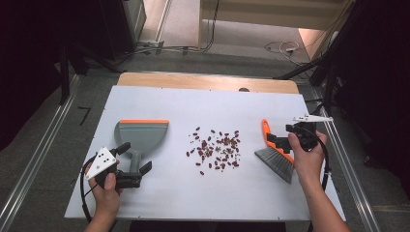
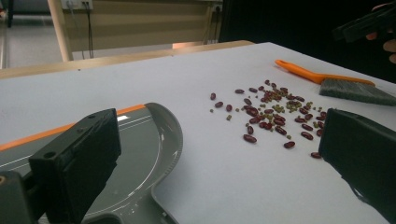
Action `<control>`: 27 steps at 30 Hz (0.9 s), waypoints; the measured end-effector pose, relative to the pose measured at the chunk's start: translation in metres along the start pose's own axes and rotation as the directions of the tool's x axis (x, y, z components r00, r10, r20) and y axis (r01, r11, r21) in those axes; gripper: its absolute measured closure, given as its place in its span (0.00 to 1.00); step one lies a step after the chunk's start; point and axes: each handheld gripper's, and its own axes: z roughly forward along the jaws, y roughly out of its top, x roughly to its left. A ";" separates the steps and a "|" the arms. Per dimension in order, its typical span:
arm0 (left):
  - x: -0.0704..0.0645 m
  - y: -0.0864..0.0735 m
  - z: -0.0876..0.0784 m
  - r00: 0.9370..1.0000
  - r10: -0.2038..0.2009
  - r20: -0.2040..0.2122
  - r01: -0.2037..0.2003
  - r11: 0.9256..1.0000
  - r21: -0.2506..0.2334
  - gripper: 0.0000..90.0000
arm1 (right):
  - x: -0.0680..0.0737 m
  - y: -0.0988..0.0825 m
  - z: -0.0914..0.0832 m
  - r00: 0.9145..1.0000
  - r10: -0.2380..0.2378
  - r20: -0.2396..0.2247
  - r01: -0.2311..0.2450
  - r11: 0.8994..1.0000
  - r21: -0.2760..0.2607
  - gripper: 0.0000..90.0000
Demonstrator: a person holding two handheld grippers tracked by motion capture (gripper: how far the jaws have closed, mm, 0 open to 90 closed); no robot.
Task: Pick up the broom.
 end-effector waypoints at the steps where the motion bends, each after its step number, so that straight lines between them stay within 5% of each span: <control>1: 0.000 0.000 0.000 1.000 0.000 0.000 0.000 1.000 0.000 0.00 | -0.002 0.001 0.004 1.000 0.001 -0.011 -0.001 1.000 0.028 0.05; 6: -0.001 0.000 0.000 1.000 -0.002 0.002 0.002 1.000 -0.001 0.00 | -0.002 0.005 0.022 0.998 -0.011 0.068 0.000 0.988 0.157 0.18; 7: -0.001 0.000 0.000 1.000 -0.002 0.002 0.002 1.000 -0.001 0.00 | -0.003 0.004 0.030 0.997 -0.004 0.083 -0.013 0.980 0.200 0.31; 8: -0.001 0.000 0.001 1.000 -0.003 0.001 0.003 1.000 -0.001 0.00 | -0.003 0.004 0.030 0.997 -0.004 0.083 -0.013 0.980 0.200 0.31; 9: -0.001 0.000 0.001 1.000 -0.004 0.001 0.004 1.000 0.000 0.00 | -0.005 0.004 0.036 0.997 0.019 0.080 -0.036 0.974 0.223 0.46; 10: -0.001 0.000 0.001 1.000 -0.002 -0.001 0.002 1.000 0.004 0.00 | -0.005 0.003 0.039 0.997 0.017 0.079 -0.035 0.971 0.235 0.50; 16: -0.002 -0.001 0.003 1.000 0.001 0.004 -0.001 1.000 0.011 0.00 | -0.004 0.002 0.051 0.989 0.003 0.150 -0.052 0.945 0.324 0.54; 23: -0.002 -0.001 0.003 1.000 0.003 0.005 -0.004 1.000 0.012 0.00 | -0.005 0.000 0.058 0.985 0.005 0.173 -0.070 0.927 0.370 0.63; 27: -0.002 -0.001 0.003 1.000 0.002 0.005 -0.002 1.000 0.011 0.00 | -0.001 -0.003 0.065 0.979 -0.031 0.204 -0.055 0.913 0.404 0.68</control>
